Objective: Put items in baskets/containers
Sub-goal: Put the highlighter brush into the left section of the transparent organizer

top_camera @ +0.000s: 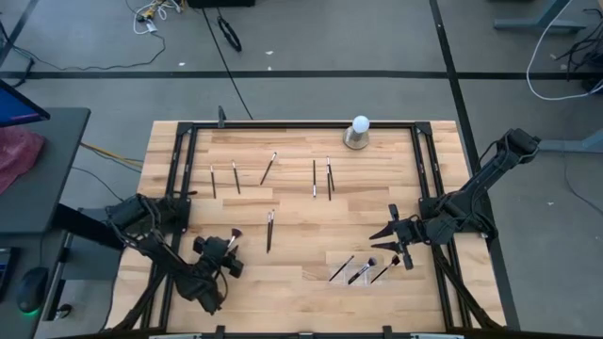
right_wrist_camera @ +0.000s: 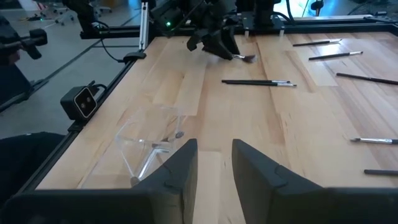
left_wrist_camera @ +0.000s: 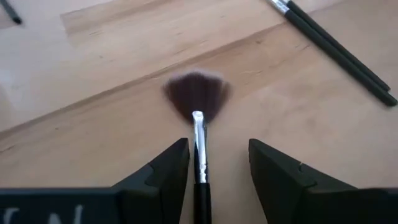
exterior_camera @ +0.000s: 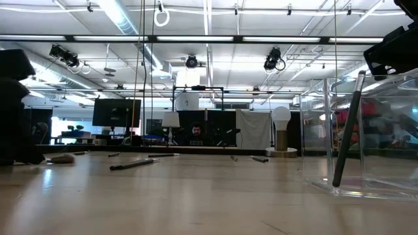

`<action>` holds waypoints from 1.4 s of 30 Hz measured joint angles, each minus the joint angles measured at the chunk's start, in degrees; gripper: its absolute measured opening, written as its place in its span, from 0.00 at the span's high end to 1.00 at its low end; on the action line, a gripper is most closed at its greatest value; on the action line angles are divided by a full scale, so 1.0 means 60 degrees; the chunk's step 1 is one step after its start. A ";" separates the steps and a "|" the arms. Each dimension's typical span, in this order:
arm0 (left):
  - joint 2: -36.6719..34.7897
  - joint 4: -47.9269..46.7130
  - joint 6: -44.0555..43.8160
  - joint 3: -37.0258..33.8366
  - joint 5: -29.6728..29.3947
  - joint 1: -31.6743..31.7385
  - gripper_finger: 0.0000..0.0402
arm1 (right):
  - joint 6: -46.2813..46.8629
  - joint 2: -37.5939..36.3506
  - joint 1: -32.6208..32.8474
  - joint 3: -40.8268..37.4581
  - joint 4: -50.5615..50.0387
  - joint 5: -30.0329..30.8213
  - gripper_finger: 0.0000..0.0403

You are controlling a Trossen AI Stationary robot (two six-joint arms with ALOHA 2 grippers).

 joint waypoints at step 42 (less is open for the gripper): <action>-0.0343 0.4292 0.7912 0.1460 -0.1966 0.2470 1.00 | -0.0994 -0.0031 0.0000 0.0000 0.0640 -0.0060 0.75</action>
